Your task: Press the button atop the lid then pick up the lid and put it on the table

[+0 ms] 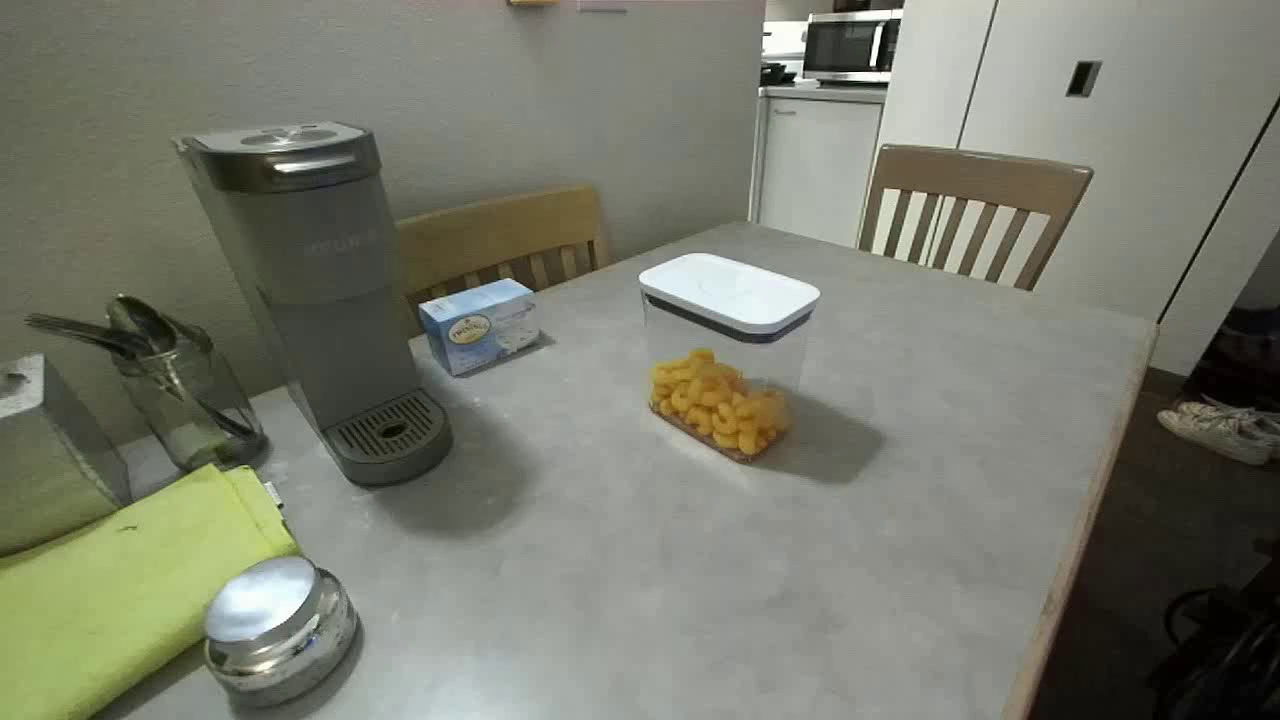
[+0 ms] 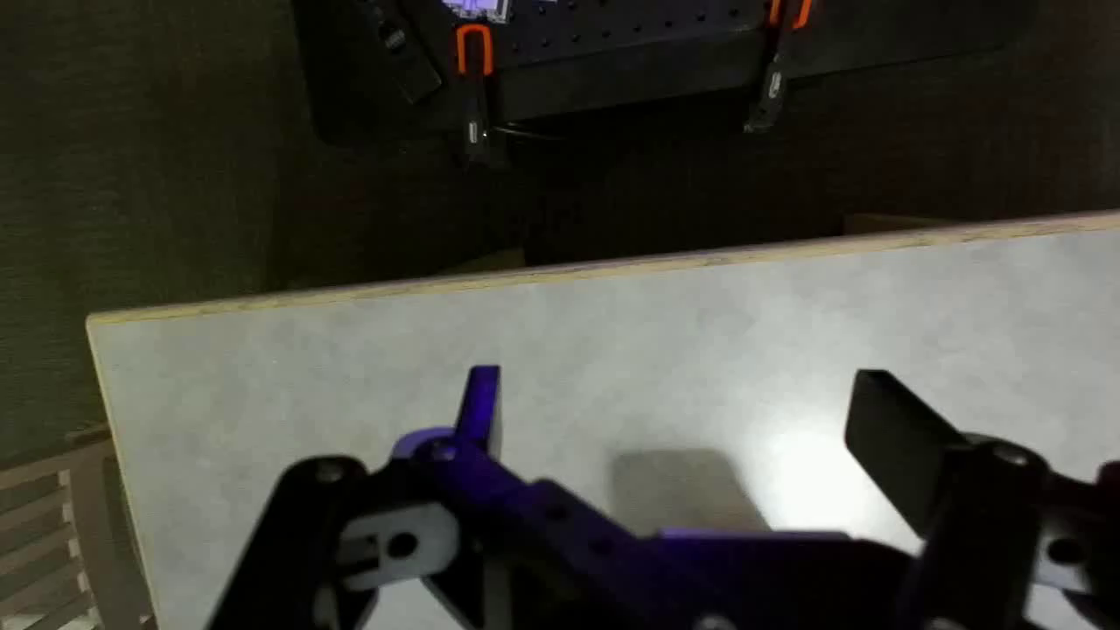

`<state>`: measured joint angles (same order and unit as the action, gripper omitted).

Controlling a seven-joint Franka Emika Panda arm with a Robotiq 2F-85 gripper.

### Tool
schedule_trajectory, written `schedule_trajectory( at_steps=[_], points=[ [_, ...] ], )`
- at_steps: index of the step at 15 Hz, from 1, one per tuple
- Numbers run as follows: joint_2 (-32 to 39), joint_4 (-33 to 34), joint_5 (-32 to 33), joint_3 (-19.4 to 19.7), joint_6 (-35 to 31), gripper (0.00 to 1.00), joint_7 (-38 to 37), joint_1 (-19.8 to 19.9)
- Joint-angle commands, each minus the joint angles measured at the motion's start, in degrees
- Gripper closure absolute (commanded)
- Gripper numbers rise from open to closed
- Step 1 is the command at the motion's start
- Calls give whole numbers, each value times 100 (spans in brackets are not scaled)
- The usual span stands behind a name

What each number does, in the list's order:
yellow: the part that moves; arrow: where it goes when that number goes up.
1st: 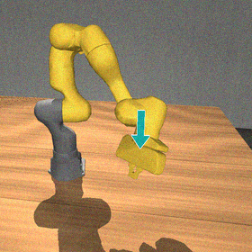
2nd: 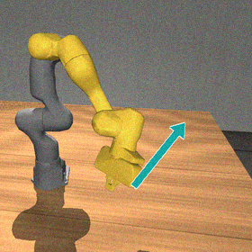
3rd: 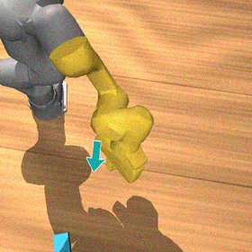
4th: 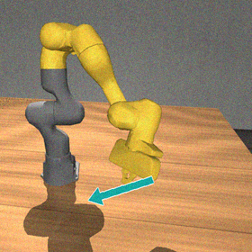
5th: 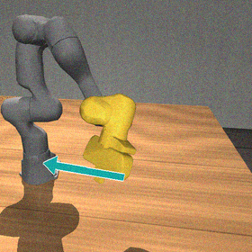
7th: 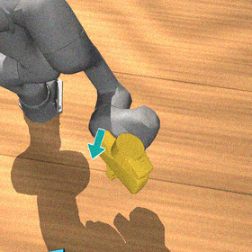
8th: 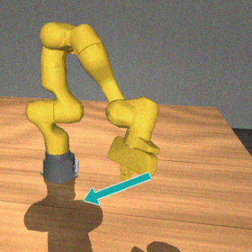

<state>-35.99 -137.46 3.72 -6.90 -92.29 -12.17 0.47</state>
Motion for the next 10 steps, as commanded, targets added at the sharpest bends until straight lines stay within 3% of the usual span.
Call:
schedule_trajectory(
  at_steps=[1, 8, 10],
  points=[
    [8, 12, 17, 34, 13, 0, -21, -45],
    [8, 12, 17, 34, 13, 0, -21, -45],
    [-53, -100, 42, 22, -324, 0, -159, -4]
  ],
)
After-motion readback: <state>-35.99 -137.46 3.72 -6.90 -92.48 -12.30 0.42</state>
